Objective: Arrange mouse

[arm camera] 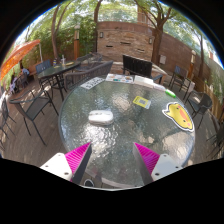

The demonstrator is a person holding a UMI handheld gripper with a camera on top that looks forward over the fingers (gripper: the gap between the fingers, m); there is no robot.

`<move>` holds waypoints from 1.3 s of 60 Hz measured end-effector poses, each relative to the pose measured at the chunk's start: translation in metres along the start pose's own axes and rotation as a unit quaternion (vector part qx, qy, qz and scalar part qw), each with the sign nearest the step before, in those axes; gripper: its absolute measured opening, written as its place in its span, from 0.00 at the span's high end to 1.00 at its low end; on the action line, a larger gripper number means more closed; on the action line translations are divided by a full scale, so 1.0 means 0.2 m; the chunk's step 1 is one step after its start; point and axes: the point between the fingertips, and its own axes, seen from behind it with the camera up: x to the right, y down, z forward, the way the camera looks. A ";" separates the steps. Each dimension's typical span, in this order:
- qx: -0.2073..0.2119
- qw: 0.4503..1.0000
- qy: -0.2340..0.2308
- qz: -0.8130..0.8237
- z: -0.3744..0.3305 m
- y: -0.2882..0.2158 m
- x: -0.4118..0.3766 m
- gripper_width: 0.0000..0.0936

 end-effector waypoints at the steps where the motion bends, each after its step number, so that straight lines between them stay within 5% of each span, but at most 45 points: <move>1: 0.003 1.000 -0.001 -0.001 0.04 -0.01 -0.02 0.07; 19: 0.001 0.999 0.008 -0.034 0.72 -0.24 -0.09 0.08; 41: 0.008 0.999 0.005 -0.034 0.96 -0.50 -0.08 0.09; 52: -0.001 1.000 -0.027 -0.007 0.98 -0.47 -0.16 0.46; 69: -0.031 0.999 -0.029 0.031 0.96 -0.48 -0.20 0.60; 78: 0.040 0.996 -0.074 0.000 0.73 -0.78 -0.24 0.62</move>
